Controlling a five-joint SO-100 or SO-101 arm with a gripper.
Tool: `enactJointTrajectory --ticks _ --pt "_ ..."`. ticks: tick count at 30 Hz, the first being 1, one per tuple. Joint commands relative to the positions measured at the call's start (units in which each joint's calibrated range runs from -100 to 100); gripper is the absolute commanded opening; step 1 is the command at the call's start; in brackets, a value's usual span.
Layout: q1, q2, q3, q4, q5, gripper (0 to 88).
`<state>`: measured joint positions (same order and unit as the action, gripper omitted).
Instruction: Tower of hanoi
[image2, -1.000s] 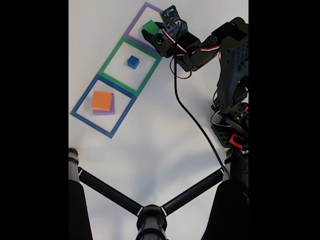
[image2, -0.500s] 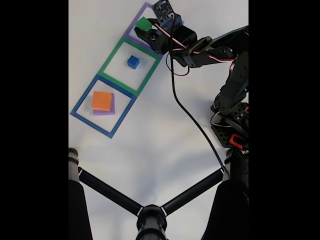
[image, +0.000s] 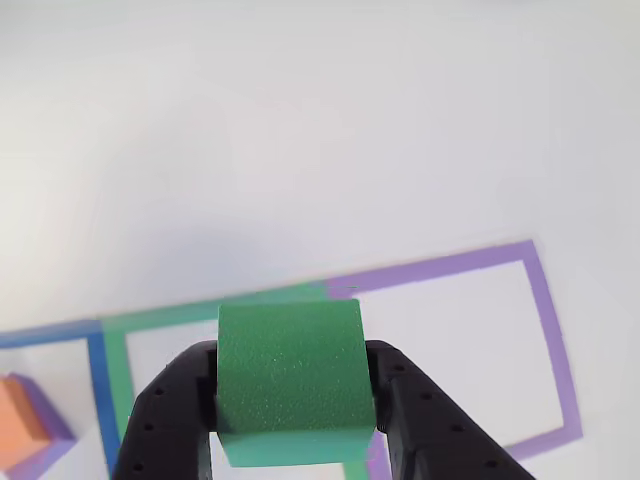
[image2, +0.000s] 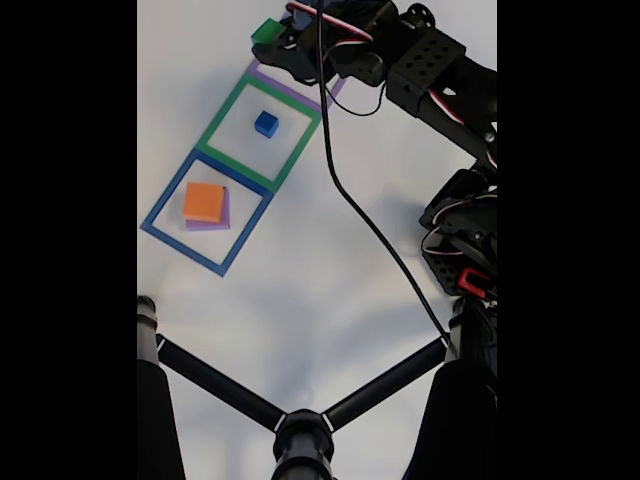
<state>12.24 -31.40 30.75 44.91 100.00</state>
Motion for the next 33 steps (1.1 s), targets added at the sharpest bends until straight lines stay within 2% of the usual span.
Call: enactJointTrajectory --ticks 1,4,8,22,26,33 --pt "-4.1 -3.7 -19.6 23.8 0.0 4.4" --pt "-7.3 -3.9 -27.5 33.2 0.0 4.1" --pt "-11.7 -4.5 -32.4 38.9 0.0 4.1" --pt "-25.9 -5.9 -31.0 37.4 0.0 4.6" --pt "-27.8 -6.5 -21.4 28.1 0.0 4.9" --pt "-30.4 -8.7 9.8 -6.4 0.0 4.9"
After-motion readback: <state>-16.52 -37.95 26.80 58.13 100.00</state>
